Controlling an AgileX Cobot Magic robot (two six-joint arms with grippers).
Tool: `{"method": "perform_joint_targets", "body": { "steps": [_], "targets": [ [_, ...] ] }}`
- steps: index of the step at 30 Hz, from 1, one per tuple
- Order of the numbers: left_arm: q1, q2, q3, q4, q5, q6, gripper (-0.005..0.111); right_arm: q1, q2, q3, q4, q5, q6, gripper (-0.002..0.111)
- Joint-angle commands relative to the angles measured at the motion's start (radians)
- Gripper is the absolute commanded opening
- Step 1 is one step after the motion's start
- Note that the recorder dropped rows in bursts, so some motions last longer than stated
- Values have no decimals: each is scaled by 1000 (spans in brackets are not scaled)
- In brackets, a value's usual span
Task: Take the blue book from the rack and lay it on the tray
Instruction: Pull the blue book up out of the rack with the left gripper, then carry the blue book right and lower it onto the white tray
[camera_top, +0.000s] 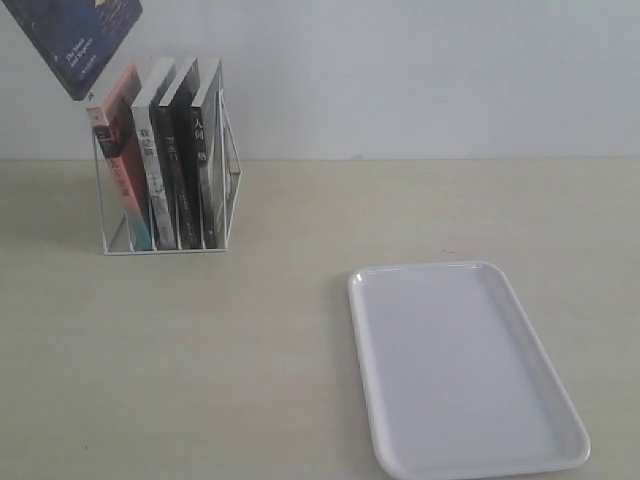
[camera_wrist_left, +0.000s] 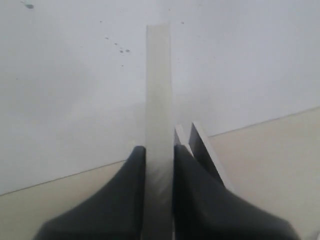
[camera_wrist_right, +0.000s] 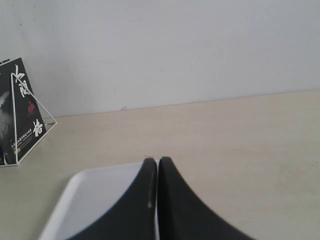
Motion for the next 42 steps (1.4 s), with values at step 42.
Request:
{"method": "perform_joint_targets", "body": {
  "steps": [42],
  "targets": [
    [-283, 285, -5, -661, 330, 492, 5, -3, -5, -1, -2, -12, -2, 0]
  ]
}}
